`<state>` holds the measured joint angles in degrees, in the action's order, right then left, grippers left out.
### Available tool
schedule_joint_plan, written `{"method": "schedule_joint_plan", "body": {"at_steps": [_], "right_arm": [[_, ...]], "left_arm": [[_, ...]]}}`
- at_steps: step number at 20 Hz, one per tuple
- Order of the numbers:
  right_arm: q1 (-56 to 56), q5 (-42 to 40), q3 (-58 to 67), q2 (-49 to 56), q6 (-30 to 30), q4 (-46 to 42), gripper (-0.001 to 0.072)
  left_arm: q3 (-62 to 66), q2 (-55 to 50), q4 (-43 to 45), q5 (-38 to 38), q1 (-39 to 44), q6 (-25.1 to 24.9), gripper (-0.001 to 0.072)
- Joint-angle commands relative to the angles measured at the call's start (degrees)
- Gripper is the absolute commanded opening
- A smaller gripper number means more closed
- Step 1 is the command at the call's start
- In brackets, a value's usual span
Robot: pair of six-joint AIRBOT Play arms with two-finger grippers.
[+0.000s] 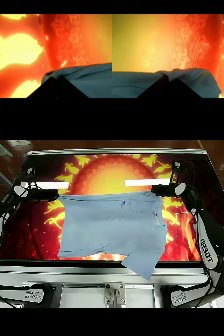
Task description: Fold the shirts.
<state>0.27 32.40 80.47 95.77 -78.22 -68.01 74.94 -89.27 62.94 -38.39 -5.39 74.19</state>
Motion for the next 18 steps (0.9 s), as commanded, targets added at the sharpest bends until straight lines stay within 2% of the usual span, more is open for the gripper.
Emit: {"method": "schedule_joint_plan", "body": {"at_steps": [1, 2, 4, 7, 11, 12, 13, 14, 15, 16, 17, 18], "right_arm": [[0.0, 3.9, 0.1, 0.5, -0.2, -2.8, 0.0068], [-0.3, 7.4, 0.0, -0.5, -0.2, -3.8, 0.0068], [-1.0, 17.0, 0.0, -2.2, -0.6, -4.5, 0.0068], [-1.6, 34.0, -0.2, -1.7, -3.9, -6.4, 0.0068], [-1.5, 35.1, -3.1, 0.0, -5.7, -7.5, 0.0069], [-1.5, 34.8, -3.1, 0.1, -7.1, -7.4, 0.0096], [-1.5, 34.7, -2.9, -0.2, -7.0, -7.1, 0.0292], [-1.5, 35.7, -2.6, -0.9, -5.0, -7.1, 0.0550], [-1.6, 36.8, -2.6, -2.2, -2.9, -8.1, 0.0573], [-1.8, 37.8, -2.6, -3.8, -2.7, -10.5, 0.0573], [-2.3, 39.6, -2.6, -6.0, -2.7, -13.6, 0.0573], [-3.1, 42.4, -2.6, -8.1, -2.4, -17.1, 0.0573]], "left_arm": [[0.1, -0.7, 0.4, -4.4, 0.2, -6.6, 0.0042], [0.1, -0.2, 1.5, -8.3, 0.2, -8.5, 0.0042], [0.1, -0.3, 3.6, -18.1, 0.2, -8.5, 0.0041], [0.0, -1.7, 8.5, -29.2, 0.2, -3.9, 0.0041], [0.0, -4.5, 10.3, -32.4, 0.3, 4.2, 0.0042], [0.1, -4.9, 10.0, -32.8, 0.4, 5.2, 0.0060], [0.1, -4.8, 9.1, -33.9, 0.4, 5.2, 0.0215], [0.5, -4.6, 8.4, -36.7, 0.3, 4.4, 0.0292], [1.2, -4.3, 8.7, -39.5, 0.2, 2.7, 0.0295], [1.8, -3.9, 9.2, -42.3, -0.1, 2.0, 0.0350], [2.0, -2.9, 9.7, -44.4, -0.9, 2.0, 0.0429], [1.9, -1.6, 9.5, -46.1, -2.2, 2.0, 0.0540]]}}
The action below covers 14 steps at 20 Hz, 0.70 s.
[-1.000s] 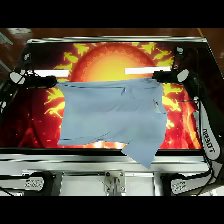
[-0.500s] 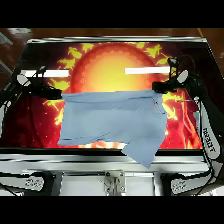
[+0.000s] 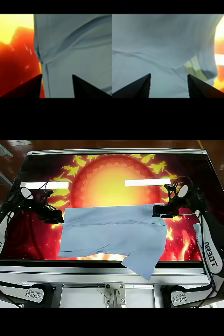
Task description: Fold the shirts.
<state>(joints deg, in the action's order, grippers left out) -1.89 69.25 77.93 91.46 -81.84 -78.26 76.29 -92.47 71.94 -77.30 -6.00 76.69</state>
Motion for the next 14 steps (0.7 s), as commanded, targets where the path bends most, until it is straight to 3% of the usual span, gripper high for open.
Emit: {"method": "schedule_joint_plan", "body": {"at_steps": [1, 2, 3, 5, 8, 11, 14], "right_arm": [[-2.3, 9.8, -0.1, -5.4, 1.9, -12.2, 0.0572], [-4.5, 15.2, -0.2, -6.3, 2.6, -16.0, 0.0563], [-7.7, 19.8, -0.9, -6.8, 3.1, -16.0, 0.0563], [-16.2, 23.8, -6.4, -9.9, 3.8, -6.8, 0.0563], [-26.4, 19.6, -18.6, -16.5, 7.7, 8.1, 0.0565], [-28.8, 13.7, -25.6, -21.3, 8.5, 10.9, 0.0565], [-28.6, 12.7, -27.4, -22.9, 8.5, 11.9, 0.0565]], "left_arm": [[0.1, 2.8, 0.5, -8.2, -2.9, -0.5, 0.0615], [-1.1, 4.2, 0.3, -9.0, -4.7, -0.5, 0.0668], [-3.6, 5.7, -0.1, -9.1, -6.5, -0.6, 0.0668], [-15.0, 11.3, -1.1, -8.7, -10.8, -0.7, 0.0670], [-34.4, 20.7, -10.3, -2.0, -17.2, -7.3, 0.0670], [-43.6, 24.5, -13.9, 4.2, -19.8, -9.6, 0.0670], [-47.0, 24.0, -14.5, 5.0, -19.3, -11.4, 0.0673]]}}
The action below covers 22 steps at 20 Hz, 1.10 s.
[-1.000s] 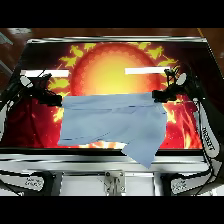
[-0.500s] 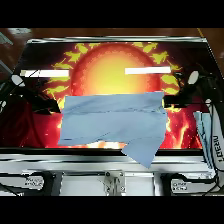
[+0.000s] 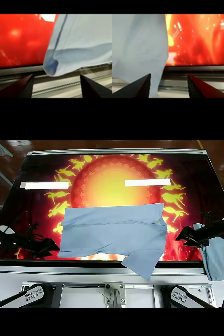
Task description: Fold the shirts.
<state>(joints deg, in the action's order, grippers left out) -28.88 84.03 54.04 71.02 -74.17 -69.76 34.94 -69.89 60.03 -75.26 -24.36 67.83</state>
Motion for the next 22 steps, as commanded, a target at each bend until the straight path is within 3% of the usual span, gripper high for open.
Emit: {"method": "schedule_joint_plan", "body": {"at_steps": [1, 10, 12, 14, 15, 18, 22], "right_arm": [[-1.6, -1.9, -3.5, -2.5, 0.9, 4.0, 0.0564], [-1.6, -0.8, -3.5, -2.5, 0.3, 7.9, 0.0564], [-1.6, -0.3, -3.5, -2.5, -0.3, 7.9, 0.0565], [-1.6, 0.1, -3.5, -2.5, -0.7, 7.8, 0.0564], [-1.6, 0.4, -3.9, -2.5, -0.7, 7.6, 0.0564], [-0.8, -0.3, -9.1, -2.5, 0.8, 7.5, 0.0564], [6.9, -9.3, -19.4, -2.5, 2.5, 7.0, 0.0564]], "left_arm": [[-6.1, 1.5, -3.2, 3.1, -0.9, -2.9, 0.0672], [-7.7, -2.6, -12.6, 8.5, 3.5, -5.4, 0.0638], [-9.1, -4.6, -15.6, 11.3, 6.7, -5.7, 0.0422], [-9.3, -5.5, -16.4, 11.6, 8.6, -7.0, 0.0095], [-9.2, -5.3, -16.4, 11.1, 8.6, -7.3, 0.0042], [-9.1, -4.6, -16.4, 8.8, 6.8, -8.1, 0.0042], [-9.0, -1.0, -16.4, 5.9, 4.2, -8.9, 0.0042]]}}
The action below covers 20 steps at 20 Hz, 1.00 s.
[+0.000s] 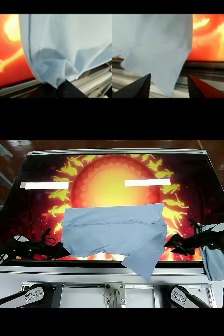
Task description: Fold the shirts.
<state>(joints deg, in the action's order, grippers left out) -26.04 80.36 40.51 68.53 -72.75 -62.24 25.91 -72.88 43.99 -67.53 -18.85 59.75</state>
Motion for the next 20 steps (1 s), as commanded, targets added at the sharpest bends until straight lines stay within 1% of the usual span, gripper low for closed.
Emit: {"method": "schedule_joint_plan", "body": {"at_steps": [1, 3, 5, 8, 9, 10, 11, 12, 13, 14, 15, 16, 18, 20], "right_arm": [[5.4, -7.5, -7.2, 0.0, 1.0, -1.8, 0.0564], [5.9, -8.9, -7.8, 0.0, 0.6, -4.6, 0.0564], [5.8, -9.0, -7.8, 0.0, -0.6, -5.4, 0.0564], [6.3, -13.4, -8.0, 0.1, -3.5, -4.0, 0.0563], [7.3, -15.1, -8.4, 0.6, -4.0, -2.4, 0.0562], [8.7, -15.8, -8.7, 1.5, -4.0, -1.5, 0.0545], [10.7, -15.9, -8.9, 2.7, -4.0, -1.4, 0.0544], [12.7, -16.0, -9.0, 3.9, -4.0, -1.7, 0.0443], [14.1, -16.0, -9.0, 4.4, -4.2, -2.6, 0.0269], [14.8, -15.7, -8.9, 4.3, -4.6, -3.0, 0.0147], [14.7, -14.6, -8.4, 4.2, -4.6, -3.0, 0.0069], [14.7, -12.8, -7.4, 3.7, -4.3, -3.1, 0.0069], [14.7, -10.3, -4.3, 1.3, -2.7, -2.9, 0.0068], [14.7, -11.4, -0.4, -1.8, -2.5, -1.8, 0.0068]], "left_arm": [[0.0, 3.2, -0.3, -2.0, -1.5, -0.8, 0.0042], [0.0, 5.2, -0.3, -3.0, -1.5, -2.4, 0.0042], [0.0, 5.8, -0.3, -3.0, -1.5, -3.0, 0.0042], [0.0, 5.8, -0.3, -3.5, -1.5, -3.2, 0.0042], [0.0, 5.8, -0.3, -3.5, -1.5, -3.2, 0.0042], [0.0, 5.8, -0.3, -3.5, -1.5, -3.2, 0.0042], [0.0, 5.8, -0.3, -3.5, -1.5, -3.3, 0.0042], [0.0, 5.8, -0.3, -3.5, -1.5, -3.2, 0.0042], [0.0, 5.8, -0.3, -3.5, -1.5, -3.2, 0.0042], [0.0, 5.8, -0.3, -3.4, -1.5, -3.2, 0.0042], [0.0, 5.9, -0.3, -3.2, -1.5, -3.7, 0.0041], [0.3, 6.0, -0.3, -2.8, -1.5, -4.5, 0.0041], [1.7, 7.4, -0.3, -1.2, -1.5, -4.7, 0.0040], [4.6, 9.5, -0.3, -1.0, -1.5, -4.6, 0.0040]]}}
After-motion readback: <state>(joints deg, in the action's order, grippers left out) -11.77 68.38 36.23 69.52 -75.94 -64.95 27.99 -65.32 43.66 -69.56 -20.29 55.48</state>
